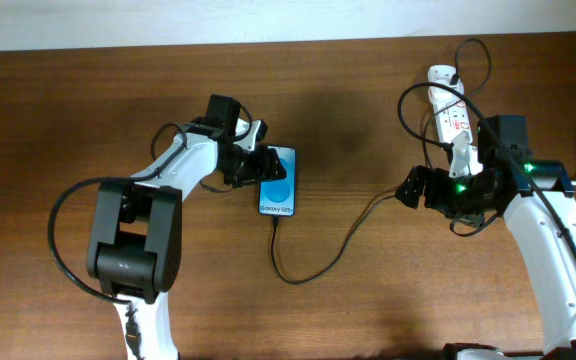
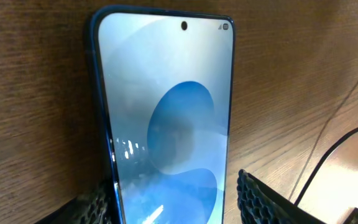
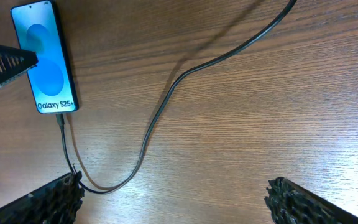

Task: Plug charger to phone and switch on socket
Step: 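Lay the phone flat on the table with the left gripper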

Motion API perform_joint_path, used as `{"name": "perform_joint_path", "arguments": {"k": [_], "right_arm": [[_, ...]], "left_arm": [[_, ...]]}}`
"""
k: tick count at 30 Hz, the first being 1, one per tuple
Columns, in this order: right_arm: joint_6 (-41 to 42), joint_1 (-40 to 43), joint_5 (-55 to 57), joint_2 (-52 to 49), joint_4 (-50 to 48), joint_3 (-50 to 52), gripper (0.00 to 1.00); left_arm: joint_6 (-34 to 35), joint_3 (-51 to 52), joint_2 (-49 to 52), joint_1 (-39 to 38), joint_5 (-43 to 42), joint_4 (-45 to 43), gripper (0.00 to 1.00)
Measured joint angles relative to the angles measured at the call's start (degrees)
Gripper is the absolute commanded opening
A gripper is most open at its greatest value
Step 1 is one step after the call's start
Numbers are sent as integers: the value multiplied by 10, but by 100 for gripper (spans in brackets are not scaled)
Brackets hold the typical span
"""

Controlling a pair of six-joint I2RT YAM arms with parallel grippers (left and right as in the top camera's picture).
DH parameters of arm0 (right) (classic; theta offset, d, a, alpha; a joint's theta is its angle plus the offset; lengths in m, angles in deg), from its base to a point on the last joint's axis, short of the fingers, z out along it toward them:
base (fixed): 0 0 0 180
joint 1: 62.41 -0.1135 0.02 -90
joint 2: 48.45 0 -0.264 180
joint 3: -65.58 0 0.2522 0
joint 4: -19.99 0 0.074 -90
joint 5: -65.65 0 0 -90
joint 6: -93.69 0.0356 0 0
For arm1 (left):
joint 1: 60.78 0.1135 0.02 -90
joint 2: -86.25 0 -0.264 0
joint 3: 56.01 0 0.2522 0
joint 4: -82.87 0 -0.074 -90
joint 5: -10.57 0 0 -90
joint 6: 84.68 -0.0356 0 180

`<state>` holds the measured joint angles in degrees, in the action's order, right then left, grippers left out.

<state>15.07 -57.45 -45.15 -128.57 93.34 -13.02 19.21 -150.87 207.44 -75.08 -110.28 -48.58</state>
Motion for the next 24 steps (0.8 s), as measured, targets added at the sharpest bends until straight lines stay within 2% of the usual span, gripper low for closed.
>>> {"name": "perform_joint_path", "arguments": {"k": [16, 24], "right_arm": [[0, 0, 0, 0, 0, 0, 98], [0, 0, 0, 0, 0, 0, 98]], "left_arm": [[0, 0, -2, 0, 1, 1, 71], [0, 0, -5, -2, 6, 1, 79]]}}
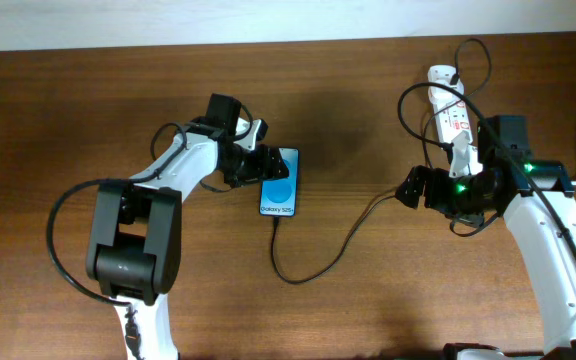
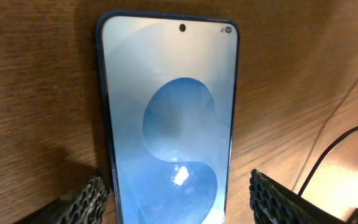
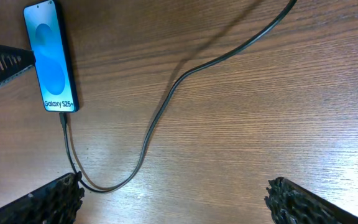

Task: Plug charger to phone and switch on socket
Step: 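Lay the phone flat on the table with the left gripper, then open the left gripper and retract the left arm to the lower left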

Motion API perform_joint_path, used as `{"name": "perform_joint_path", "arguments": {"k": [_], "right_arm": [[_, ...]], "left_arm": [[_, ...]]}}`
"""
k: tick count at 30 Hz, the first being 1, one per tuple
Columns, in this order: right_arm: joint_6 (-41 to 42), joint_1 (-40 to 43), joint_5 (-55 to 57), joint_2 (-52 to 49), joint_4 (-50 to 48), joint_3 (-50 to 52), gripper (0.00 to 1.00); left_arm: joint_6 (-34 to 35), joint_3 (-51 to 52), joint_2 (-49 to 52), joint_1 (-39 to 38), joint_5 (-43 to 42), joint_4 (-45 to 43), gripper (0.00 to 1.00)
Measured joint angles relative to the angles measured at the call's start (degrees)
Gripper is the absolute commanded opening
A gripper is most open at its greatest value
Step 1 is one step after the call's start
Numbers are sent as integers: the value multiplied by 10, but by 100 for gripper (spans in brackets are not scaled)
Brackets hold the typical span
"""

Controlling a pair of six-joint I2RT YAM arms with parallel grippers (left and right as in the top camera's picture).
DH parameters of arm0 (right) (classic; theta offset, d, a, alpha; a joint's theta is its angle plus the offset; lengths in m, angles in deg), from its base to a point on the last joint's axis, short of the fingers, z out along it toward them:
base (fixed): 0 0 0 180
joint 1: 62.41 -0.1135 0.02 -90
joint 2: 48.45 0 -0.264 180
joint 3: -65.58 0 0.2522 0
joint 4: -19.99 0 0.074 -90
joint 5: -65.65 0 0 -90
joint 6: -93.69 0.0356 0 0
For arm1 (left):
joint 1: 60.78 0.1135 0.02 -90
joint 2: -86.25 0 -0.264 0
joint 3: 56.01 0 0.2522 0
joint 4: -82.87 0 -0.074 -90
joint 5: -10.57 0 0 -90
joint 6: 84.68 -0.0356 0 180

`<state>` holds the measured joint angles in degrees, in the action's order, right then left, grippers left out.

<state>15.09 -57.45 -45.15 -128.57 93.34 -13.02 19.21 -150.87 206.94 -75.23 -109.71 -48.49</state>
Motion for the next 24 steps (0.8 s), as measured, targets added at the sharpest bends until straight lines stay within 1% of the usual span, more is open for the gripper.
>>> {"name": "perform_joint_path", "arguments": {"k": [3, 5, 6, 8, 9, 13, 15, 19, 24], "right_arm": [[0, 0, 0, 0, 0, 0, 98], [0, 0, 0, 0, 0, 0, 98], [0, 0, 0, 0, 0, 0, 98], [0, 0, 0, 0, 0, 0, 98], [0, 0, 0, 0, 0, 0, 98], [0, 0, 0, 0, 0, 0, 98], [0, 0, 0, 0, 0, 0, 98], [0, 0, 0, 0, 0, 0, 99], [0, 0, 0, 0, 0, 0, 98]], "left_arm": [[0, 0, -2, 0, 7, 0, 80], [0, 0, -2, 0, 9, 0, 82], [0, 0, -2, 0, 9, 0, 89], [1, 0, -3, 0, 6, 1, 98], [0, -3, -5, 1, 9, 4, 100], [-2, -16, -7, 11, 25, 42, 100], [-2, -24, -9, 25, 42, 79, 99], [-2, -24, -32, 50, 75, 126, 99], [-2, -25, -151, 65, 164, 208, 100]]}}
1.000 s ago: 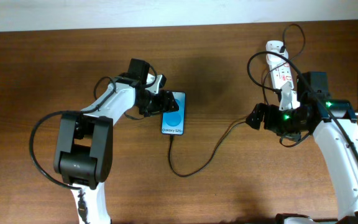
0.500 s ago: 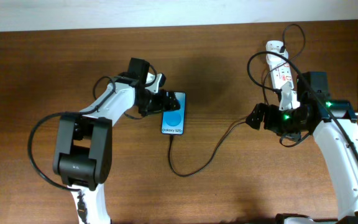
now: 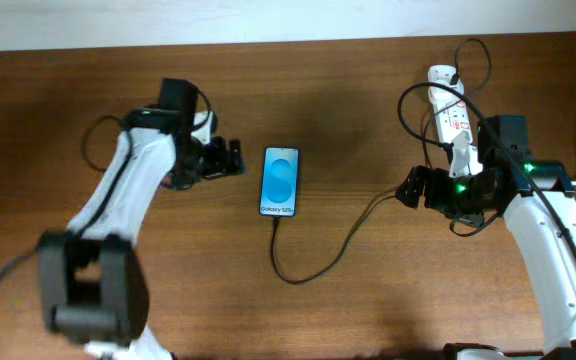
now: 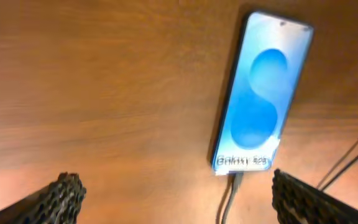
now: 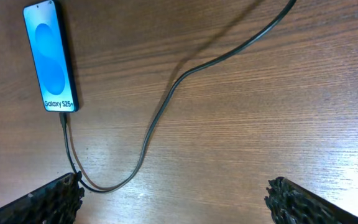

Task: Plug charger to phone and switch on socket
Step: 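Open the left gripper and retract the left arm to the lower left, then move the right gripper up to the power strip's switch beside the charger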

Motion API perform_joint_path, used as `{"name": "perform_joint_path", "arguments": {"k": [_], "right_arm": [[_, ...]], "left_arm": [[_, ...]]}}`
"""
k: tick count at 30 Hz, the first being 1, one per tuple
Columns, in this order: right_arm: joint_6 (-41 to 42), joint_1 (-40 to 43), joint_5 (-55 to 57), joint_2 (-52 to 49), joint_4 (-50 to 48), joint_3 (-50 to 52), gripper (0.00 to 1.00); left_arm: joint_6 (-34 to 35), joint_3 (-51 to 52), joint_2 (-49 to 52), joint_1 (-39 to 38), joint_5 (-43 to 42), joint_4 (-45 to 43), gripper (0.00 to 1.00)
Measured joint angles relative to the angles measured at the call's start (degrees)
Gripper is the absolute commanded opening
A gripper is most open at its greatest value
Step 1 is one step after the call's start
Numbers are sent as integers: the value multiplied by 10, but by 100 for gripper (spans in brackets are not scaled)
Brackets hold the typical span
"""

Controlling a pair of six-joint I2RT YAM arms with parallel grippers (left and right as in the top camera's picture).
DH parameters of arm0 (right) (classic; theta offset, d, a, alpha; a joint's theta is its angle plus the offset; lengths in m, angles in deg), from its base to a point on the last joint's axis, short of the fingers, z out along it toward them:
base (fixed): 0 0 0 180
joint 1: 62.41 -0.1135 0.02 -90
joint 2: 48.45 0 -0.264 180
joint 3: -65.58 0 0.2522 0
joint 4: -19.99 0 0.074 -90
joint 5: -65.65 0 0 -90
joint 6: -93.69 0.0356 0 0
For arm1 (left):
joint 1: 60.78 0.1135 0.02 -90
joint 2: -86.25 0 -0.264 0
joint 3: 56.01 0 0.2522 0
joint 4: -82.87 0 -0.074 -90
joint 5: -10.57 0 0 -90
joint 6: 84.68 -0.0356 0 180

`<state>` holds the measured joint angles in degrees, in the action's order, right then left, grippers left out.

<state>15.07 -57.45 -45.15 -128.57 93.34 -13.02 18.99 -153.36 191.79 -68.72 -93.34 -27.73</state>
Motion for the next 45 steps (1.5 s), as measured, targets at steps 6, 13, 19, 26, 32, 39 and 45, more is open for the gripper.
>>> {"name": "perform_joint_path", "arguments": {"k": [6, 13, 19, 26, 32, 39, 45], "right_arm": [[0, 0, 0, 0, 0, 0, 98], [0, 0, 0, 0, 0, 0, 98], [0, 0, 0, 0, 2, 0, 98], [0, 0, 9, 0, 2, 0, 98], [0, 0, 15, 0, 5, 0, 98], [0, 0, 23, 0, 11, 0, 99], [0, 0, 24, 0, 11, 0, 98]], "left_arm": [[0, -2, -137, -1, 84, 84, 100], [0, -2, -271, -1, 143, 160, 99], [0, -1, -417, -1, 177, 186, 99], [3, 85, -608, -1, 213, 186, 99], [11, 158, -749, -1, 228, 188, 99], [16, 160, -842, -1, 235, 245, 99], [17, 163, -842, -1, 234, 278, 99]]}}
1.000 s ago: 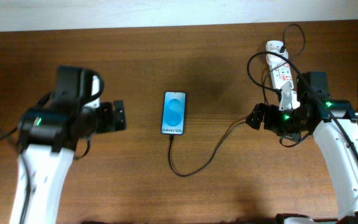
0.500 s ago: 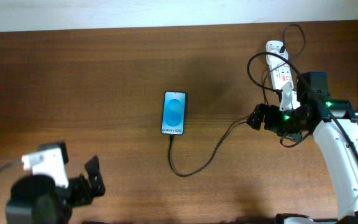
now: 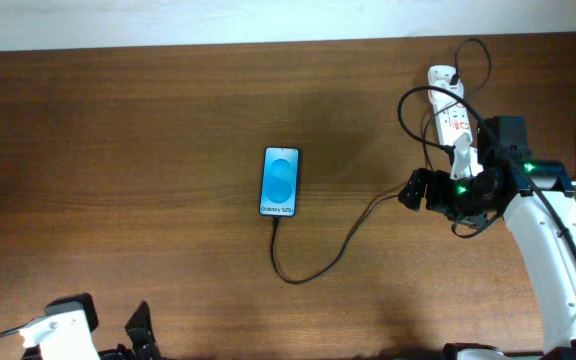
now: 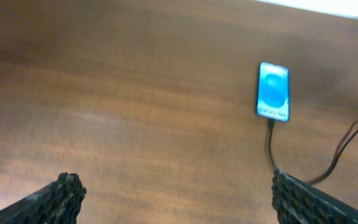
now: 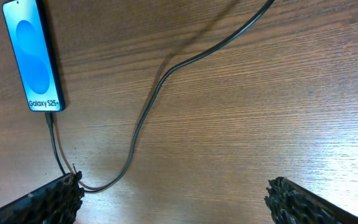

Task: Plug charger to phone and switch on socket
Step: 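Move the right gripper up to the power strip's switch beside the charger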

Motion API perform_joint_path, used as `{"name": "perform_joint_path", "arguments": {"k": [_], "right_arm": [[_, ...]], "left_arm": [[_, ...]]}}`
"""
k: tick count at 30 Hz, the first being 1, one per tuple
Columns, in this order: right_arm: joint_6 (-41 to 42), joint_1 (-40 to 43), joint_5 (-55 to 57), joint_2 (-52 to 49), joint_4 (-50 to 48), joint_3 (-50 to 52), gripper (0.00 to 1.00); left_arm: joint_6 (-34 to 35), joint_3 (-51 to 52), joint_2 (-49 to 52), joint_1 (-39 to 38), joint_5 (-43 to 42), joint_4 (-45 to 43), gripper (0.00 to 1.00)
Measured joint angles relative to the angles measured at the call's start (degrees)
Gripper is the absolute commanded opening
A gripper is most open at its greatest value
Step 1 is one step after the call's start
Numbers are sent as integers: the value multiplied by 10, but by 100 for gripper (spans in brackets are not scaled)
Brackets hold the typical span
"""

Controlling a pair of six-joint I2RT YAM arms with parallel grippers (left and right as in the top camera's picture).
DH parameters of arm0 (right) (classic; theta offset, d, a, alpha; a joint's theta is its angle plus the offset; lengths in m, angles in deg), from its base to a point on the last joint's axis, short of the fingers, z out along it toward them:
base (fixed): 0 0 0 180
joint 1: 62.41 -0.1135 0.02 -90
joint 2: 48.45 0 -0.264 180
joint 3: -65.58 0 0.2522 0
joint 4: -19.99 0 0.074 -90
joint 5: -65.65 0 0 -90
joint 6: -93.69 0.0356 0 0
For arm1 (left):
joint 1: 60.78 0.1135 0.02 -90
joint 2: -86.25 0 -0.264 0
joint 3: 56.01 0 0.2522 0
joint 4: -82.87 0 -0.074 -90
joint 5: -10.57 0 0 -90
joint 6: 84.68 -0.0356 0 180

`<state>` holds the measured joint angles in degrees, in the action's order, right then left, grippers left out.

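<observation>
The phone (image 3: 280, 181), its blue screen lit, lies flat mid-table, and it also shows in the left wrist view as the phone (image 4: 273, 90) and in the right wrist view as the phone (image 5: 33, 56). A dark charger cable (image 3: 320, 262) sits in its bottom port, loops forward and runs right toward the white socket strip (image 3: 452, 118) at the back right. My right gripper (image 3: 415, 189) hovers open just in front of the strip, with nothing between its fingers (image 5: 48, 199). My left gripper (image 4: 179, 199) is open and empty, far back at the table's front-left corner (image 3: 136, 328).
Black cables coil around the socket strip's far end (image 3: 468, 60). A white cord hangs at the right edge. Bare brown wood (image 3: 118, 150) spreads across the left half.
My left arm has drawn back from just left of the phone to the front-left corner, still open. The right gripper has shifted only slightly. Phone and cable lie unchanged.
My left gripper first stood around the phone's top end, the phone slightly askew with the cable in its port. Then the phone lay straighter, with the fingers wider. Then the gripper hung open left of the phone, and now sits at the front-left corner.
</observation>
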<state>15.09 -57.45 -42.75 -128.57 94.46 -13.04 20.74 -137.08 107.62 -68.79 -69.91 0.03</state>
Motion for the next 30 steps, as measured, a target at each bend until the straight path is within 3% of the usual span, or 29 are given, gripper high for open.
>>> {"name": "perform_joint_path", "arguments": {"k": [9, 10, 12, 17, 21, 30], "right_arm": [[0, 0, 3, 0, 4, 0, 99], [0, 0, 1, 0, 6, 0, 90], [-3, 0, -4, 0, 20, 0, 56], [-9, 4, -4, 0, 42, -2, 5], [-6, 38, -3, -3, 96, -45, 4], [-7, 159, -2, -6, 282, -268, 4]], "left_arm": [[0, 0, 0, 0, 0, 2, 99], [0, 0, 0, 0, 0, 2, 99], [0, 0, 0, 0, 0, 2, 99], [0, 0, 0, 0, 0, 2, 99], [0, 0, 0, 0, 0, 2, 99], [0, 1, 0, 0, 0, 4, 99]]}}
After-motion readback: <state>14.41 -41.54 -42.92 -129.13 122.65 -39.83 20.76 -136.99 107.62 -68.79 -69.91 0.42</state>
